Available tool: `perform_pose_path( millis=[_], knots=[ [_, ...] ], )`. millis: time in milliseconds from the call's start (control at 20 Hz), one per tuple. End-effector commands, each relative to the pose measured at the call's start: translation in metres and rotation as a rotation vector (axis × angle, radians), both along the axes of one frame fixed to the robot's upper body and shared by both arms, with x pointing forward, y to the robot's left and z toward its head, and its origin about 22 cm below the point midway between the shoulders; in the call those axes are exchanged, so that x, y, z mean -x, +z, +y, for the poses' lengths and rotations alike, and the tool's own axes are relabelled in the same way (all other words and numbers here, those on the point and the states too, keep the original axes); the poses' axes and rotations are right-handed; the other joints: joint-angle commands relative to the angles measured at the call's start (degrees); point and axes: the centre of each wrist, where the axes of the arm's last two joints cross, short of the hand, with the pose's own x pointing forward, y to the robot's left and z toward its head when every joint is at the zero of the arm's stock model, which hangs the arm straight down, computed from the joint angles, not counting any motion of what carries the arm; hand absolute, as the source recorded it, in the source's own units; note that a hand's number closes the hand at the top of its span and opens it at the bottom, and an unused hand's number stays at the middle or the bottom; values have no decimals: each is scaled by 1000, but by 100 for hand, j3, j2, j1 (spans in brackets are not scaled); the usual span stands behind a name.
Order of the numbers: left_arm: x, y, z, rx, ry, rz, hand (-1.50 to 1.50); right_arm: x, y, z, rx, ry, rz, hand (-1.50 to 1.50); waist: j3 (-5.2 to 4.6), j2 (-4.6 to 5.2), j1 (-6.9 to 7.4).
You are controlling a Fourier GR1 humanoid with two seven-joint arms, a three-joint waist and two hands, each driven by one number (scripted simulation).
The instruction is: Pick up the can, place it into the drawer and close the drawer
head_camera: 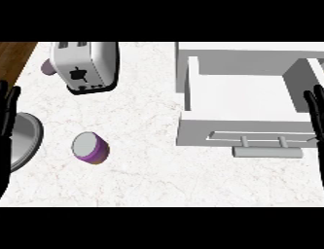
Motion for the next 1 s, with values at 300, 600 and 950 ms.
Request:
perform_pose_path(
  millis=[300,600,950],
  knots=[
    [-14,-21,0,-211,-763,260,-150,-1,-29,-2,-105,-112,206,-150,10,106,-399],
    [-29,-2,97,-249,-893,314,-150,20,-30,-20,-144,-195,279,-150,16,-13,-222],
    [-54,9,151,-227,-972,347,-150,41,-18,-58,-114,-218,281,-150,26,-27,-149]
  ],
)
